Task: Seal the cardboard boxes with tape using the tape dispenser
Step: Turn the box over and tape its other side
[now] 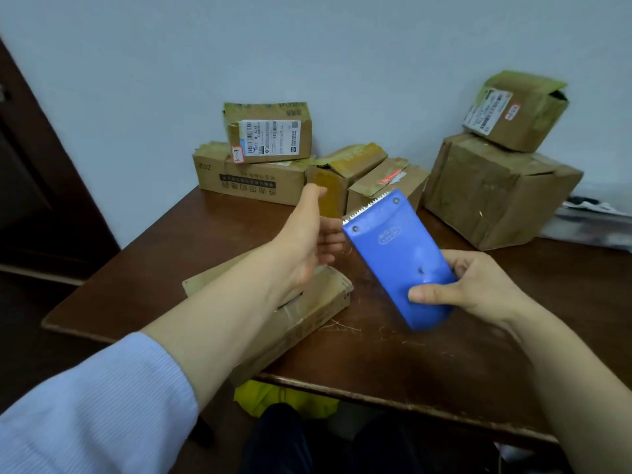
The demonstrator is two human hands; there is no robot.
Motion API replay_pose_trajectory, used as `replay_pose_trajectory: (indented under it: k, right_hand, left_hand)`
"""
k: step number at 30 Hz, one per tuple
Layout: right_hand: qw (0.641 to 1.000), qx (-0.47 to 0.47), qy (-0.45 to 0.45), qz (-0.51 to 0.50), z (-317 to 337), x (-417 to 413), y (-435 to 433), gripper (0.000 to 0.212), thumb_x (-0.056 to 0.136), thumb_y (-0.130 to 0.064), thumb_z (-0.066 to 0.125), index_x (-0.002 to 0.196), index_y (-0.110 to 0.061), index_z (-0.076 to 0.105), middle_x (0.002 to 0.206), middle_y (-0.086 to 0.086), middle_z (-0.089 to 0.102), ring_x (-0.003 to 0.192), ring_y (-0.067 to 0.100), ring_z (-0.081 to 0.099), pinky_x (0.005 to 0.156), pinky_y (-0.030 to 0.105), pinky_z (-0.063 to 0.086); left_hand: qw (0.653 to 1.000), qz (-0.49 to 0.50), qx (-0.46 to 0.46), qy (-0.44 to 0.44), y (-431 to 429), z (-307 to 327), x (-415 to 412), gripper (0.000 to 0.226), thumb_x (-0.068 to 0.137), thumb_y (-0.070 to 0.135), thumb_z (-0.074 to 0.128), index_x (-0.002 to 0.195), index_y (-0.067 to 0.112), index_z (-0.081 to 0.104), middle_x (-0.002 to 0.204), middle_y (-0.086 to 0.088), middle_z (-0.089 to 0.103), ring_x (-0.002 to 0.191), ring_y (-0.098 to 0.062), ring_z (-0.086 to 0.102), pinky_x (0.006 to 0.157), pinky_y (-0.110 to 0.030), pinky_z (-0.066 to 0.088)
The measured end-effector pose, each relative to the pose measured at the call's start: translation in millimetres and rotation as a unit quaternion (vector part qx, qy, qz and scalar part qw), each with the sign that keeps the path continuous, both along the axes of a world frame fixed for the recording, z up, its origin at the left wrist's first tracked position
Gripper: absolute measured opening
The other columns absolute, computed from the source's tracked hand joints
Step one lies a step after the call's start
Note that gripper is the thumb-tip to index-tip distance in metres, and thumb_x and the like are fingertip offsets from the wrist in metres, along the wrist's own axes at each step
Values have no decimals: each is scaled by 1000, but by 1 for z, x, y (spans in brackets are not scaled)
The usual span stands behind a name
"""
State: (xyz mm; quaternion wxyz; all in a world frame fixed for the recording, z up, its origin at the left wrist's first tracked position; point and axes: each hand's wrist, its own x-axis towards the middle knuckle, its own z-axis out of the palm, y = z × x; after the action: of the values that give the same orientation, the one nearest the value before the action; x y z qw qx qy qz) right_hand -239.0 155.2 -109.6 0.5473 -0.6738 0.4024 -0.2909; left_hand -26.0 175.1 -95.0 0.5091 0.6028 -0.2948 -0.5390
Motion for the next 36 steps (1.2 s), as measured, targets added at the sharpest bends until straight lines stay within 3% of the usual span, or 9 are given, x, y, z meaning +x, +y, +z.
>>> replay_pose_trajectory:
  k: [4, 7, 9, 14, 17, 22, 26, 28, 36]
  right_hand:
    - [1000, 1, -16, 19, 2, -2, 3, 29, 44, -7, 81, 69, -20, 78, 77, 1, 75, 65, 11, 71, 55, 19, 53]
    - [1000, -2, -5, 19, 5, -1, 4, 31, 52, 0, 79, 78, -17, 76, 78, 1, 75, 66, 12, 71, 56, 19, 54]
    - [1000, 0, -6, 17, 6, 0, 4, 33, 44, -9, 81, 76, -17, 77, 80, 2, 75, 68, 13, 71, 57, 19, 54]
    - [1000, 3, 12, 22, 12, 3, 9, 33, 43, -17, 82, 76, -15, 77, 81, 4, 75, 70, 15, 72, 57, 20, 54]
    - [999, -3, 33, 8, 21, 7, 14, 33, 51, -18, 80, 83, -11, 74, 78, 3, 75, 66, 12, 71, 54, 18, 53]
    - [999, -3, 34, -38, 28, 29, 22, 39, 59, -39, 75, 83, -8, 72, 77, 2, 75, 69, 16, 72, 62, 27, 56]
    - [996, -2, 60, -70, 32, 26, 29, 41, 59, -43, 74, 76, -6, 70, 66, 2, 72, 56, 13, 67, 51, 22, 50]
    - [994, 7, 80, -77, 29, 16, 31, 42, 60, -41, 75, 71, -1, 67, 61, 5, 69, 48, 11, 63, 46, 19, 45]
    - [990, 44, 116, -74, 17, 23, 25, 45, 60, -46, 73, 70, -2, 68, 59, 5, 69, 48, 10, 63, 48, 20, 47]
  left_hand:
    - [999, -48, -14, 21, 4, 3, -1, 63, 90, 59, 29, 66, 11, 63, 69, -6, 49, 60, -15, 39, 60, -30, 31]
    - [998, -53, -20, 17, 5, 3, 3, 42, 87, 52, 48, 79, 13, 63, 69, -2, 53, 64, -14, 42, 58, -27, 33]
    - [998, -48, -19, 26, 5, 2, 4, 29, 84, 44, 62, 88, 15, 60, 73, -1, 53, 70, -15, 45, 55, -24, 34]
    - [999, 2, -33, 15, 0, 0, 3, 13, 83, 23, 72, 88, 11, 69, 68, -2, 59, 69, -12, 51, 48, -20, 34]
    - [996, 25, -71, -45, -4, 2, 9, 8, 84, 10, 69, 86, 2, 71, 60, -3, 64, 48, -10, 58, 49, -22, 48]
    - [974, 40, -84, -209, -25, 2, 25, 26, 85, -8, 55, 71, 8, 71, 63, -7, 61, 60, -20, 50, 65, -32, 47]
    - [974, 110, -50, -190, -38, -1, 56, 9, 82, 13, 74, 77, 5, 72, 65, -5, 65, 52, -14, 53, 62, -28, 53]
    - [963, 149, -29, -222, -42, -8, 82, 16, 81, 22, 76, 76, 8, 70, 63, -1, 61, 51, -13, 45, 52, -24, 41]
    - [954, 131, 18, -268, -62, -35, 103, 31, 82, 29, 75, 91, -1, 75, 78, -7, 63, 68, -21, 44, 66, -33, 39]
